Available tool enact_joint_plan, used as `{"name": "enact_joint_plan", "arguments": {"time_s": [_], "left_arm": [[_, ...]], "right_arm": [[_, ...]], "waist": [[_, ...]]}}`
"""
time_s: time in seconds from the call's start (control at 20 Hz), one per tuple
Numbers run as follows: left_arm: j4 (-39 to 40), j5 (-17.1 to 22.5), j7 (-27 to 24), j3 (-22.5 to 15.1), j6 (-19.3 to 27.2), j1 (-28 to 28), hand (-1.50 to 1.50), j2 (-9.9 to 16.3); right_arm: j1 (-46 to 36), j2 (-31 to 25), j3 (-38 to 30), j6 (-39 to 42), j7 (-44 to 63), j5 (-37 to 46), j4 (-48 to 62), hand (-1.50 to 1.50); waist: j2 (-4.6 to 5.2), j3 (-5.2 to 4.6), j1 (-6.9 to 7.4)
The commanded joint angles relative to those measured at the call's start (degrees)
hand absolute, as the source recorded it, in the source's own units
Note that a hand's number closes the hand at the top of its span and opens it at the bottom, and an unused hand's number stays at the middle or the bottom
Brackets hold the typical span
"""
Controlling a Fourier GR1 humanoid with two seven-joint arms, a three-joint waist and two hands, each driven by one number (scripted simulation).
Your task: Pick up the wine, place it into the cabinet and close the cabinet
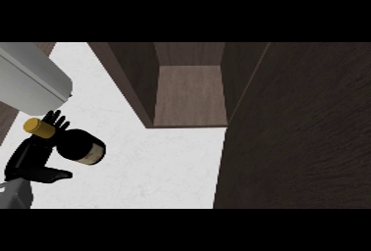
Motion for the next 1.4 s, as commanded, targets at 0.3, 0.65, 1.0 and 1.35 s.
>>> {"name": "enact_joint_plan", "arguments": {"time_s": [0.3, 0.65, 1.0, 1.35], "left_arm": [[12.6, -4.2, -12.6, -2.7, -1.9, -3.7, -1.5, -2.2], [16.0, -1.6, -10.4, -2.0, -8.1, -5.4, -1.5, -1.7], [17.2, -1.9, -12.8, -2.5, -10.2, -5.2, -1.5, -0.5], [16.3, -2.8, -17.0, -4.1, -7.7, -4.3, -1.5, -3.6]], "right_arm": [[-3.8, 0.6, -0.8, -1.3, 1.2, -0.5, 0.1, -1.5], [0.0, 0.8, 3.0, -0.7, 1.7, 1.7, -2.5, -1.5], [0.2, 0.4, 3.0, -0.4, 2.7, 1.2, -3.6, -1.5], [-0.5, 0.9, 2.6, -1.0, 3.0, 1.3, -3.0, -1.5]], "waist": [[0.23, -0.1, -0.24], [0.1, -0.11, -0.35], [0.17, -0.15, -0.63], [0.2, -0.13, -0.48]]}}
